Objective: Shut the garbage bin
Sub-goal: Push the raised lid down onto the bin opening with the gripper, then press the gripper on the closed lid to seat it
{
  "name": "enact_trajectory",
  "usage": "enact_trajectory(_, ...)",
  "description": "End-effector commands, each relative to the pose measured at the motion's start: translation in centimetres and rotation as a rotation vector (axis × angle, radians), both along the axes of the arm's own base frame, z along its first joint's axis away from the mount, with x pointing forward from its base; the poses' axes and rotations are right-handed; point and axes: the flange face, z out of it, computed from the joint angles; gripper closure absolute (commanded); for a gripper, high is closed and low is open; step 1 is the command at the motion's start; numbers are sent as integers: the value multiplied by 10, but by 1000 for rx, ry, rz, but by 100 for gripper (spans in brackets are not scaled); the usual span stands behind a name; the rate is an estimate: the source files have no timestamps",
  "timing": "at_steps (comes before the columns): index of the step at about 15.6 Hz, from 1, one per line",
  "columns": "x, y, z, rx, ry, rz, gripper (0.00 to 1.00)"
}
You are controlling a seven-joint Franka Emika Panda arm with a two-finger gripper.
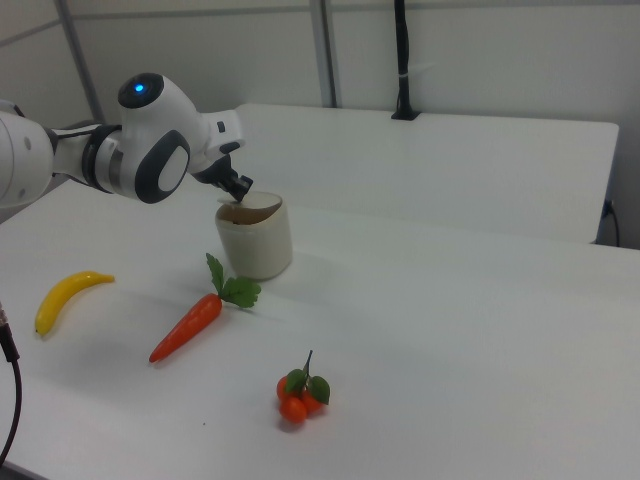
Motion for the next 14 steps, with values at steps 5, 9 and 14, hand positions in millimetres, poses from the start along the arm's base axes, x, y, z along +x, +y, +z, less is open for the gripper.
enact_trajectory(5,-19,7,-23,-29,73,47,100)
enact_trajectory(9,-20,8,-36,-33,92,49,100)
enact_trajectory(14,-20,9,-43,-40,102,54,100)
